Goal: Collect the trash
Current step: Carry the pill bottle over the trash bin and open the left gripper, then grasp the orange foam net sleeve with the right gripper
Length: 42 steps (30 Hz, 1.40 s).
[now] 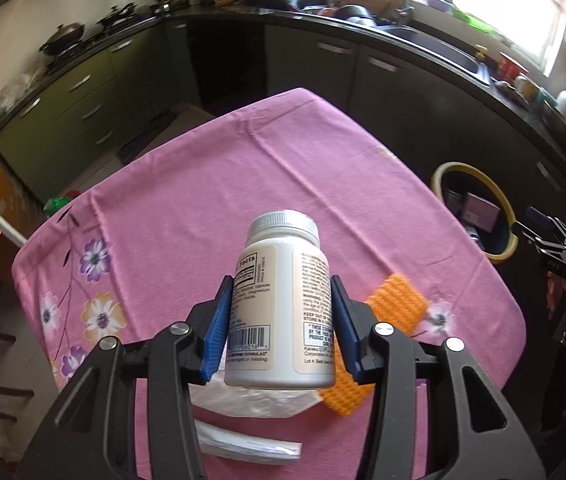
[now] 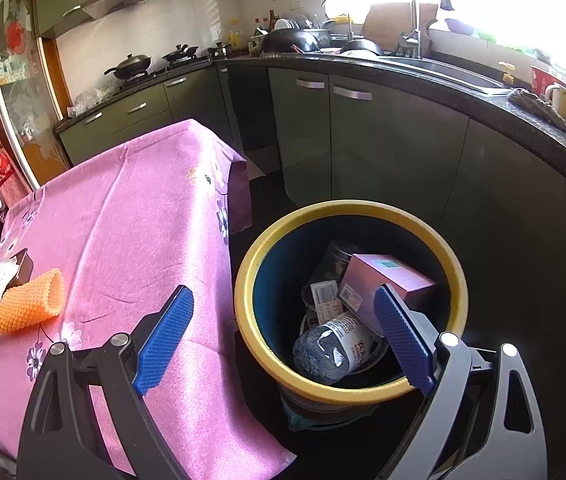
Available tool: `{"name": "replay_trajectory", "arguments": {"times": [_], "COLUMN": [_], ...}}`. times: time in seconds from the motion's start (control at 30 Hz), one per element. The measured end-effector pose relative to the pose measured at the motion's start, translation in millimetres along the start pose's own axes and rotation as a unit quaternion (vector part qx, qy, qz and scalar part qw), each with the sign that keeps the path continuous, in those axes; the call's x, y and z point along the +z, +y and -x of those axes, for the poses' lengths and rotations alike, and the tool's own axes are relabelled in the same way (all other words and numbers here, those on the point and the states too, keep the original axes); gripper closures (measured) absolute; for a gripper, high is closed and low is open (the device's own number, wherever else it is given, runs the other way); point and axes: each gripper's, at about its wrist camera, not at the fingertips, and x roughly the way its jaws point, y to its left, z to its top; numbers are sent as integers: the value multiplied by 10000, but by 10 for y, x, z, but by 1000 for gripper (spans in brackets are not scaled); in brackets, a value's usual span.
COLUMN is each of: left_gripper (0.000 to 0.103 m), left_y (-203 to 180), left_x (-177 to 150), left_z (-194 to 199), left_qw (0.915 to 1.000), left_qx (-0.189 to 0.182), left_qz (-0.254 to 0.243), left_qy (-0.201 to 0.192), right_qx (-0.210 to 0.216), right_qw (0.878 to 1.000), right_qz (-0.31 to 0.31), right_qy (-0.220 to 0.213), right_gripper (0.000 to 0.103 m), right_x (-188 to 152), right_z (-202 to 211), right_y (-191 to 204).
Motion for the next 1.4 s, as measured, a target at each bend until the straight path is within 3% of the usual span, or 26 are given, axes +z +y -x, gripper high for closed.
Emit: {"name": "replay_trajectory", "arguments": {"times": [0.13,0.4,0.53,0.67,0.7,0.77,0.93,1.03,1.23,1.4], "left_gripper": [58,58,58,55,42,34,33,26,17,13], "left_y": [-741,-2140,-2608,-2831,-2859,-2839,-2621,-2405,-1873,-1287], "left_x": [201,663,886,1081,1104,1128,1001,816,319,-159], "left_z": [-107,-854,-1360,-1770,-1817,-1829,-1471,-1083,-367,111], "left_qw": [9956,9742,9713,9753,9764,9801,9808,9819,9853,9887], "left_qx": [-645,-1615,-1628,-1464,-1386,-1244,-1444,-1462,-1164,-633], "left_qz": [-672,-1566,-1705,-1618,-1627,-1536,-1308,-1158,-793,-242], "left_qy": [-65,187,332,352,308,192,-10,-339,-967,-1338], "right_qx": [-147,-432,-532,-577,-575,-574,-455,-338,-69,136], "right_qw": [9995,9969,9947,9927,9924,9921,9932,9947,9977,9993], "right_qz": [-219,-590,-826,-1027,-1059,-1095,-1061,-965,-672,-328], "right_qy": [-153,-284,-292,-256,-239,-223,-154,-94,-17,66], "right_gripper": [13,13,13,12,12,12,12,12,12,12], "right_x": [-38,-218,-332,-420,-434,-449,-458,-440,-380,-319], "right_z": [189,496,607,656,656,643,577,503,390,317], "right_y": [-233,-753,-1002,-1198,-1228,-1263,-1216,-1104,-759,-418]}}
